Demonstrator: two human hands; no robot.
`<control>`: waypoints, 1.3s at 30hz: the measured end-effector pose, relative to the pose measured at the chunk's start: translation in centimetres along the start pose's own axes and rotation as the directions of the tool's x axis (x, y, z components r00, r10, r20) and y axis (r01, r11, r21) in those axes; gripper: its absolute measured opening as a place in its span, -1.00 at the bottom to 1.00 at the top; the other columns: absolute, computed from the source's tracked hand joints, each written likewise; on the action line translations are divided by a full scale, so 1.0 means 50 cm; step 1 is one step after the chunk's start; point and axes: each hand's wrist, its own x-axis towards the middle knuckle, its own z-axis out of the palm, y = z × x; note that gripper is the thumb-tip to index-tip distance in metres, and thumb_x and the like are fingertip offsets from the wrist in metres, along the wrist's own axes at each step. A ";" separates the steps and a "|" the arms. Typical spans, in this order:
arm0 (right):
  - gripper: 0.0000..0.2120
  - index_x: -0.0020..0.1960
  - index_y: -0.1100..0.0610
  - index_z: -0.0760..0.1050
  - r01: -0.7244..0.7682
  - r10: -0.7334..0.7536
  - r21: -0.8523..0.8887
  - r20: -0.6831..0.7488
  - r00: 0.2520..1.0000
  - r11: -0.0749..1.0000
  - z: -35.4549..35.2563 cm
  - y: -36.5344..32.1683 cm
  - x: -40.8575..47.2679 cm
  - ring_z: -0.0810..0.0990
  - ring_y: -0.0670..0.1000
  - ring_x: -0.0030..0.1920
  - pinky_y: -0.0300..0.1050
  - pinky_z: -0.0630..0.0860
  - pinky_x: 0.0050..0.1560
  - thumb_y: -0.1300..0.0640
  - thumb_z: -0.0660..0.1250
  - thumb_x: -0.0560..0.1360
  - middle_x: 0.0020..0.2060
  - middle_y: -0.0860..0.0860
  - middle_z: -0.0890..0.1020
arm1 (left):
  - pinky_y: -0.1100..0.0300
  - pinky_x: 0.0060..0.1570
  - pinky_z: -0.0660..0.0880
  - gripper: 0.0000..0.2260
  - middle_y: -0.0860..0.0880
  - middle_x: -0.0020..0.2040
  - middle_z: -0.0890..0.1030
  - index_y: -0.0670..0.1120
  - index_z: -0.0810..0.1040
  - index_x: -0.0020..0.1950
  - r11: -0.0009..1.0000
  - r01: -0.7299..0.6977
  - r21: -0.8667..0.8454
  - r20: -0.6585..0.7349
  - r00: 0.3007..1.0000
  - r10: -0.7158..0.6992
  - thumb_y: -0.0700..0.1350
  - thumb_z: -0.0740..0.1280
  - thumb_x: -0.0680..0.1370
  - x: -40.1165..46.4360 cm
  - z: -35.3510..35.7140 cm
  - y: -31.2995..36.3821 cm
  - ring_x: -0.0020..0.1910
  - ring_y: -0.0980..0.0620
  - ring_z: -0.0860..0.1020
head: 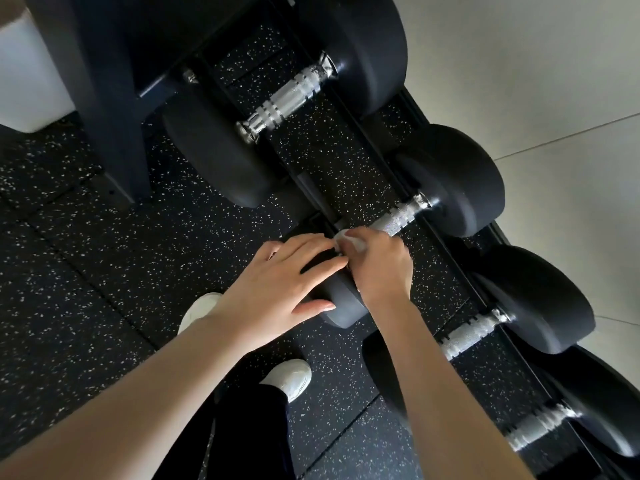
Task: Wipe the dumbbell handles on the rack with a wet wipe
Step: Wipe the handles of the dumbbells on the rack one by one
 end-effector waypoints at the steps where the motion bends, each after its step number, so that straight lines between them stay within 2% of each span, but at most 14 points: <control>1: -0.76 0.14 -0.05 0.55 0.010 -0.010 -0.054 0.009 1.000 0.998 -0.001 -0.003 0.007 0.60 0.21 -0.04 -0.04 0.52 -0.13 -0.07 0.25 0.54 -0.08 0.16 0.64 | 0.02 0.17 0.39 -0.51 0.01 0.41 0.39 0.02 0.41 0.39 1.000 0.001 0.000 -0.002 1.000 -0.001 0.20 0.15 0.53 -0.001 0.002 0.000 0.41 0.00 0.31; 5: -0.73 0.13 0.03 0.56 0.021 -0.019 -0.193 0.015 1.000 0.981 -0.011 -0.015 0.034 0.59 0.20 -0.02 -0.11 0.38 -0.18 -0.05 0.22 0.54 -0.04 0.14 0.62 | 0.05 0.16 0.35 -0.52 0.00 0.40 0.40 0.04 0.38 0.41 1.000 0.003 0.004 -0.017 1.000 -0.003 0.19 0.15 0.54 -0.003 0.003 0.000 0.41 0.01 0.32; 10: -0.76 0.08 0.10 0.57 -0.021 0.000 -0.253 -0.083 0.997 0.967 -0.040 -0.004 0.062 0.62 0.18 -0.10 -0.06 0.55 -0.12 0.00 0.24 0.54 -0.11 0.14 0.65 | 0.03 0.15 0.40 -0.52 -0.01 0.39 0.42 0.02 0.40 0.39 1.000 -0.003 -0.002 -0.015 1.000 0.003 0.20 0.12 0.54 -0.003 0.002 -0.003 0.40 0.00 0.32; 16: -0.76 0.11 0.12 0.55 -0.089 0.020 -0.235 -0.280 0.960 0.968 -0.084 0.022 0.086 0.61 0.23 -0.11 -0.12 0.32 -0.27 0.06 0.18 0.59 -0.14 0.19 0.64 | 0.04 0.17 0.35 -0.52 -0.01 0.40 0.41 0.02 0.41 0.40 1.000 -0.004 -0.003 -0.024 1.000 0.004 0.20 0.12 0.54 -0.006 0.006 -0.003 0.41 0.01 0.31; 20: -0.79 0.15 0.03 0.55 -0.121 0.073 -0.083 -0.438 0.896 0.989 -0.059 0.033 0.064 0.63 0.24 -0.18 -0.09 0.34 -0.31 0.04 0.20 0.59 -0.19 0.20 0.66 | 0.04 0.17 0.36 -0.52 -0.01 0.41 0.40 0.03 0.40 0.41 1.000 -0.005 -0.005 -0.014 1.000 0.005 0.20 0.12 0.55 -0.005 0.006 -0.002 0.41 0.01 0.31; 23: -0.79 0.15 0.04 0.57 -0.076 0.114 0.095 -0.520 0.847 0.993 -0.037 0.044 0.055 0.64 0.22 -0.25 -0.12 0.38 -0.31 0.05 0.26 0.56 -0.25 0.19 0.67 | 0.03 0.17 0.37 -0.51 -0.01 0.41 0.40 0.02 0.41 0.41 1.000 -0.004 -0.001 -0.005 1.000 0.004 0.20 0.11 0.55 -0.005 0.004 -0.002 0.41 0.01 0.32; 26: -0.79 0.13 0.11 0.57 0.000 0.161 0.329 -0.462 0.872 0.944 -0.028 0.061 0.046 0.62 0.04 -0.32 -0.24 0.46 -0.30 0.11 0.31 0.53 -0.26 0.11 0.67 | 0.03 0.17 0.38 -0.51 -0.01 0.40 0.41 0.01 0.41 0.41 1.000 -0.002 0.003 -0.005 1.000 0.002 0.20 0.12 0.55 -0.004 0.003 0.000 0.40 0.01 0.31; 28: -0.82 0.10 0.12 0.57 -0.001 0.204 0.504 -0.347 0.916 0.863 -0.026 0.068 0.038 0.55 -0.22 -0.31 -0.50 0.41 -0.28 0.14 0.34 0.51 -0.23 -0.06 0.63 | 0.02 0.15 0.42 -0.51 -0.02 0.39 0.42 0.01 0.42 0.40 1.000 -0.003 0.009 -0.010 1.000 0.003 0.19 0.12 0.54 -0.003 0.001 0.003 0.39 0.01 0.32; 30: -0.86 0.04 0.12 0.56 -0.027 0.193 0.562 -0.239 0.952 0.827 -0.021 0.072 0.024 0.49 -0.34 -0.29 -0.60 0.35 -0.27 0.15 0.35 0.50 -0.24 -0.22 0.54 | 0.00 0.12 0.46 -0.51 -0.02 0.38 0.43 0.00 0.42 0.39 1.000 -0.007 0.015 0.003 1.000 0.007 0.19 0.12 0.54 -0.003 -0.003 0.006 0.39 0.00 0.33; 33: -0.95 -0.12 0.05 0.51 -0.038 0.124 0.591 -0.106 0.987 0.806 -0.004 0.072 -0.006 0.48 -0.33 -0.31 -0.57 0.34 -0.31 0.17 0.36 0.49 -0.23 -0.20 0.55 | -0.02 0.12 0.47 -0.51 -0.03 0.38 0.42 -0.01 0.41 0.40 1.000 -0.015 0.025 0.029 0.999 0.014 0.19 0.11 0.54 0.001 -0.013 0.008 0.39 0.00 0.32; 35: -0.83 -0.22 -0.03 0.43 -0.035 0.094 0.600 -0.066 0.993 0.799 0.007 0.072 -0.025 0.48 -0.28 -0.28 -0.55 0.34 -0.32 0.17 0.35 0.48 -0.19 -0.14 0.58 | -0.01 0.10 0.48 -0.50 -0.03 0.37 0.44 -0.02 0.42 0.39 0.998 -0.022 0.052 0.057 0.998 0.019 0.19 0.10 0.54 0.003 -0.023 0.009 0.37 0.00 0.33; 39: -0.92 -0.14 0.05 0.44 -0.066 0.117 0.643 -0.037 0.993 0.763 -0.022 0.063 -0.053 0.44 -0.20 -0.36 -0.48 0.35 -0.40 0.15 0.33 0.49 -0.33 -0.08 0.52 | -0.03 0.11 0.52 -0.47 -0.04 0.34 0.47 -0.07 0.45 0.38 0.993 0.005 0.114 0.084 0.996 -0.014 0.20 0.09 0.54 0.004 -0.066 0.011 0.31 -0.03 0.41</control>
